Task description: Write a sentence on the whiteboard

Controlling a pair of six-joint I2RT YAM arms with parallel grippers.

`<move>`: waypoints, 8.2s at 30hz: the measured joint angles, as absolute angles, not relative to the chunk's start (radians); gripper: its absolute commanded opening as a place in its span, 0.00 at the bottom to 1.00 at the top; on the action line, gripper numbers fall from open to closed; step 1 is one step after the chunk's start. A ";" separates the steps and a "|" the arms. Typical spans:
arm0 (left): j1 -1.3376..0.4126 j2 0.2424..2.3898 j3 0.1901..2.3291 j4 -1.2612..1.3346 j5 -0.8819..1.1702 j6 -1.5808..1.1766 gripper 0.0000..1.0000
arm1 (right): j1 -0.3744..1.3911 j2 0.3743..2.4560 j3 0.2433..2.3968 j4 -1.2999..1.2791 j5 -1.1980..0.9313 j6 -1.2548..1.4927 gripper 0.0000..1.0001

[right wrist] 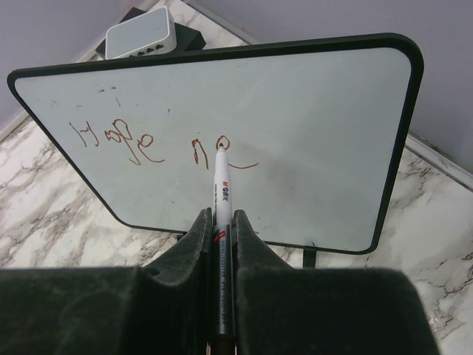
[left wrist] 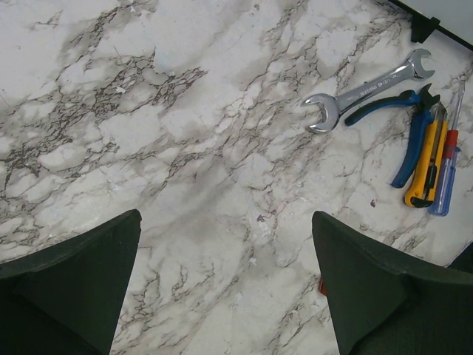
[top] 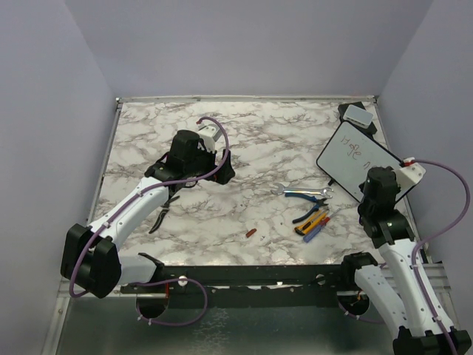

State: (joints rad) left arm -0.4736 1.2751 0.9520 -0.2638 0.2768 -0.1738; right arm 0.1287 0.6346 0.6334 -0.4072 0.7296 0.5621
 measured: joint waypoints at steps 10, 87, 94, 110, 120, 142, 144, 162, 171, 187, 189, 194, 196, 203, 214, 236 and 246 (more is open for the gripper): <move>-0.473 1.275 0.951 -0.264 0.269 -0.173 0.99 | 0.129 0.636 0.633 -0.407 0.748 0.575 0.00; -0.480 1.264 0.947 -0.263 0.269 -0.174 0.99 | 0.129 0.647 0.572 -0.406 0.852 0.610 0.00; -0.480 1.264 0.947 -0.263 0.269 -0.174 0.99 | 0.129 0.614 0.593 -0.414 0.841 0.609 0.00; -0.480 1.264 0.945 -0.263 0.269 -0.175 0.99 | 0.129 0.636 0.594 -0.422 0.832 0.621 0.00; -0.480 1.264 0.945 -0.263 0.269 -0.175 0.99 | 0.129 0.654 0.594 -0.450 0.861 0.640 0.00; -0.482 1.264 0.945 -0.262 0.269 -0.175 0.99 | 0.129 0.682 0.593 -0.478 0.928 0.685 0.00; -0.484 1.264 0.945 -0.262 0.269 -0.175 0.99 | 0.129 0.680 0.593 -0.485 0.934 0.690 0.00; -0.486 1.264 0.941 -0.256 0.269 -0.175 0.99 | 0.129 0.639 0.591 -0.440 0.952 0.644 0.00; -0.487 1.264 0.941 -0.256 0.269 -0.175 0.99 | 0.129 0.661 0.585 -0.413 0.927 0.620 0.00; -0.487 1.264 0.941 -0.256 0.269 -0.175 0.99 | 0.129 0.687 0.576 -0.408 0.900 0.625 0.00; -0.487 1.264 0.941 -0.256 0.269 -0.175 0.99 | 0.129 0.689 0.575 -0.415 0.900 0.632 0.00; -0.487 1.264 0.941 -0.256 0.269 -0.175 0.99 | 0.129 0.692 0.575 -0.427 0.900 0.648 0.00; -0.487 1.264 0.941 -0.256 0.269 -0.175 0.99 | 0.129 0.694 0.575 -0.438 0.900 0.656 0.00; -0.487 1.264 0.941 -0.256 0.269 -0.175 0.99 | 0.129 0.700 0.575 -0.473 0.904 0.685 0.00; -0.487 1.264 0.941 -0.256 0.269 -0.175 0.99 | 0.129 0.696 0.575 -0.509 0.936 0.715 0.00; -0.487 1.264 0.941 -0.256 0.269 -0.175 0.99 | 0.129 0.588 0.568 -0.426 0.893 0.623 0.00; -0.487 1.264 0.941 -0.256 0.269 -0.175 0.99 | 0.129 0.611 0.568 -0.395 0.895 0.611 0.01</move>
